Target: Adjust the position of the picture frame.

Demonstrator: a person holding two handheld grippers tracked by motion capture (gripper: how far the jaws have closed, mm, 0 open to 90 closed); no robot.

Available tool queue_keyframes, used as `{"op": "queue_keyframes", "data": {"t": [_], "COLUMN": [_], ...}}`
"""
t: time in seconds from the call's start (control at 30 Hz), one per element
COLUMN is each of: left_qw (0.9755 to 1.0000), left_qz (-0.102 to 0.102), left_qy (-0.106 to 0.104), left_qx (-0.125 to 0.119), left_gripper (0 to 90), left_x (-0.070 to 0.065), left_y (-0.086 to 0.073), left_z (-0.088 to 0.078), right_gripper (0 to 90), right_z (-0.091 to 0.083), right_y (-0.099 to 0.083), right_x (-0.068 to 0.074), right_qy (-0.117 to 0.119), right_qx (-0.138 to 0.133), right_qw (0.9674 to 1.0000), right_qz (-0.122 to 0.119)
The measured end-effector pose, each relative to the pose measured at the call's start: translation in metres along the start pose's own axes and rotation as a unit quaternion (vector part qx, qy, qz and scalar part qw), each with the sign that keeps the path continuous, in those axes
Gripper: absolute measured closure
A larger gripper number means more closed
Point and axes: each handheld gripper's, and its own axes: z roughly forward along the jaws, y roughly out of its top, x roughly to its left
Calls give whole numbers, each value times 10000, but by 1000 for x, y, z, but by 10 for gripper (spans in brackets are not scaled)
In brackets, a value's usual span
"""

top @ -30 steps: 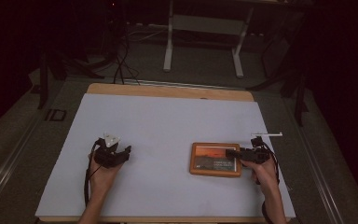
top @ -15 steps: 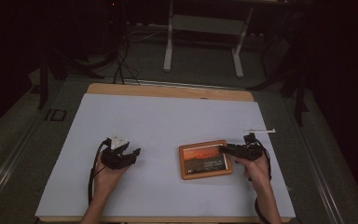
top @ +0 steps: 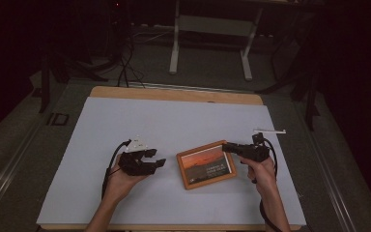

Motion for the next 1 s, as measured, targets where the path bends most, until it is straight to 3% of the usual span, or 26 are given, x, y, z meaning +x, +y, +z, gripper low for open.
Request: {"op": "queue_keyframes", "data": {"t": [0.03, 0.07, 0.1, 0.13, 0.17, 0.2, 0.3, 0.33, 0.37, 0.4, 0.43, 0.47, 0.5, 0.53, 0.63, 0.67, 0.7, 0.73, 0.77, 0.8, 0.83, 0.87, 0.9, 0.93, 0.97, 1.0], "left_qw": [10000, 9996, 9996, 9988, 9988, 9976, 9958, 9948, 9938, 9921, 9921, 9899, 9899, 9878, 9865, 9860, 9854, 9848, 9848, 9836, 9836, 9812, 9812, 9800, 9800, 9786], "left_qz": [0, 103, 103, 255, 255, 360, 510, 567, 611, 676, 676, 724, 724, 784, 821, 831, 866, 897, 897, 996, 996, 1014, 1014, 999, 999, 1033], "left_qy": [0, -255, -255, -426, -426, -589, -735, -805, -879, -987, -987, -1142, -1142, -1263, -1337, -1365, -1393, -1432, -1432, -1443, -1443, -1591, -1591, -1677, -1677, -1737], "left_qx": [0, 15, 15, 45, 45, 100, 197, 247, 282, 367, 367, 432, 432, 465, 473, 483, 462, 404, 404, 433, 433, 407, 407, 386, 386, 396], "left_gripper": [447, 464, 508, 537, 548, 551, 556, 556, 556, 555, 555, 554, 552, 547, 538, 538, 538, 547, 547, 538, 526, 533, 534, 535, 536, 537], "left_x": [0, -3, -3, -5, -5, -5, -5, -4, -3, -2, -2, 0, 0, 0, 0, 0, 0, -1, -1, -1, -1, 0, 0, 0, 0, 1], "left_y": [0, 9, 9, 19, 19, 29, 39, 43, 47, 54, 54, 59, 59, 63, 66, 67, 68, 68, 68, 67, 67, 66, 66, 65, 65, 64], "left_z": [0, 1, 1, 2, 2, 3, 6, 8, 10, 15, 15, 19, 19, 21, 22, 22, 22, 20, 20, 19, 19, 16, 16, 14, 14, 13], "right_gripper": [678, 680, 682, 682, 682, 683, 684, 685, 685, 685, 685, 686, 687, 687, 688, 688, 688, 689, 689, 689, 689, 689, 689, 689, 689, 689], "right_z": [0, 0, 1, 2, 2, 4, 7, 10, 10, 13, 13, 16, 19, 21, 25, 30, 30, 34, 34, 38, 38, 42, 42, 47, 47, 50], "right_y": [2, 3, 6, 8, 8, 13, 18, 23, 23, 28, 28, 32, 34, 36, 40, 42, 42, 45, 45, 46, 46, 47, 47, 48, 48, 48], "right_x": [3, 5, 9, 12, 12, 19, 27, 38, 38, 48, 48, 57, 62, 67, 75, 84, 84, 94, 94, 104, 104, 114, 114, 126, 126, 136], "right_qy": [18, 39, 51, 47, 47, 29, 5, -32, -32, -72, -72, -56, -51, -52, -7, 35, 35, 56, 56, 123, 123, 189, 189, 304, 304, 390], "right_qx": [8, 9, 18, 36, 36, 69, 125, 176, 176, 241, 241, 289, 319, 347, 394, 432, 432, 481, 481, 530, 530, 593, 593, 660, 660, 754], "right_qw": [10000, 9999, 9998, 9997, 9997, 9992, 9983, 9966, 9966, 9942, 9942, 9920, 9903, 9889, 9861, 9822, 9822, 9771, 9771, 9712, 9712, 9644, 9644, 9553, 9553, 9475], "right_qz": [-49, -97, -182, -239, -239, -393, -565, -802, -802, -1042, -1042, -1224, -1349, -1444, -1615, -1830, -1830, -2072, -2072, -2319, -2319, -2572, -2572, -2864, -2864, -3082]}}
